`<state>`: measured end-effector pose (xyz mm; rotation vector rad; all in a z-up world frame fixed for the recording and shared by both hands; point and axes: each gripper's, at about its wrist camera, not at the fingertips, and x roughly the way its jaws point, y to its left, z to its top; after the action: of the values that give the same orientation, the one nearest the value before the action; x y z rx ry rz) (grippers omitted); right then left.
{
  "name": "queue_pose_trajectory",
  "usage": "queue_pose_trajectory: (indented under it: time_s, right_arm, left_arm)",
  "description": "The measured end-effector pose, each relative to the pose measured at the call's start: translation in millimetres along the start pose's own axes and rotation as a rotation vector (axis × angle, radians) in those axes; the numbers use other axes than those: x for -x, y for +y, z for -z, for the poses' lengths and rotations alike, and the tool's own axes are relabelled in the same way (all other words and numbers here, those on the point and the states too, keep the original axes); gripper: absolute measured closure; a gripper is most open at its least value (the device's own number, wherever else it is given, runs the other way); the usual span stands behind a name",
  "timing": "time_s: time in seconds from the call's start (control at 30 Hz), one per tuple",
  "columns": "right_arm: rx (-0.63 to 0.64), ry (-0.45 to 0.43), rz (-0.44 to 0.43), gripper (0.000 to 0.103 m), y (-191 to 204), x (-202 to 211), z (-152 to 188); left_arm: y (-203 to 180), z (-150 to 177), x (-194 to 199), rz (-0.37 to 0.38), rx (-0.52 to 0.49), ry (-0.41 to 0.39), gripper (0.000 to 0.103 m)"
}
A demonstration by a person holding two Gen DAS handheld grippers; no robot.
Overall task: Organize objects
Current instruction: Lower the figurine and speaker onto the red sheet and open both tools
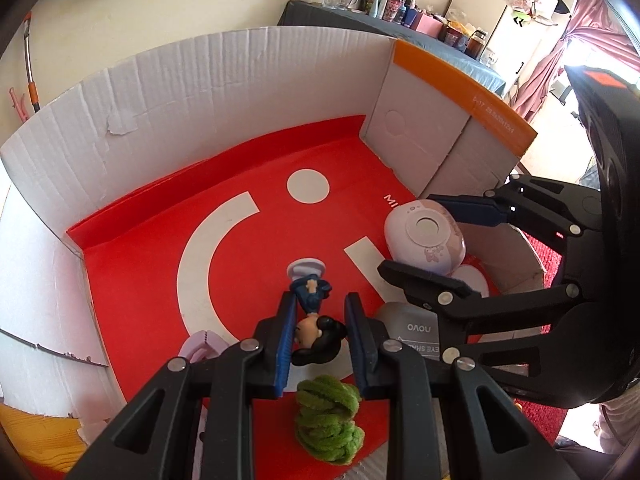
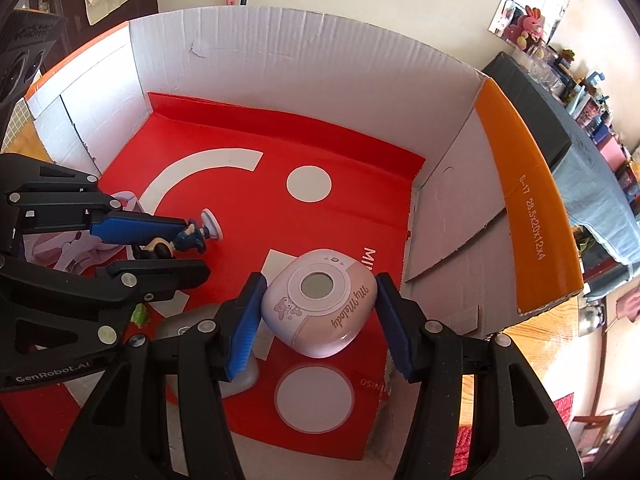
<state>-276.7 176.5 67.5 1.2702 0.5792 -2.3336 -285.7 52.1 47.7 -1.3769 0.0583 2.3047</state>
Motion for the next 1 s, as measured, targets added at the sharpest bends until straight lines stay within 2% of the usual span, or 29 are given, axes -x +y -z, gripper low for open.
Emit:
queue_pose_trajectory:
  time_s: [1.0]
  right_arm:
    - [0.007, 0.043, -0.008, 0.049, 3.9, -12.9, -3.7]
  left_arm:
    - [1.7, -2.4, -6.5, 0.031, 0.025, 0.036, 0.078]
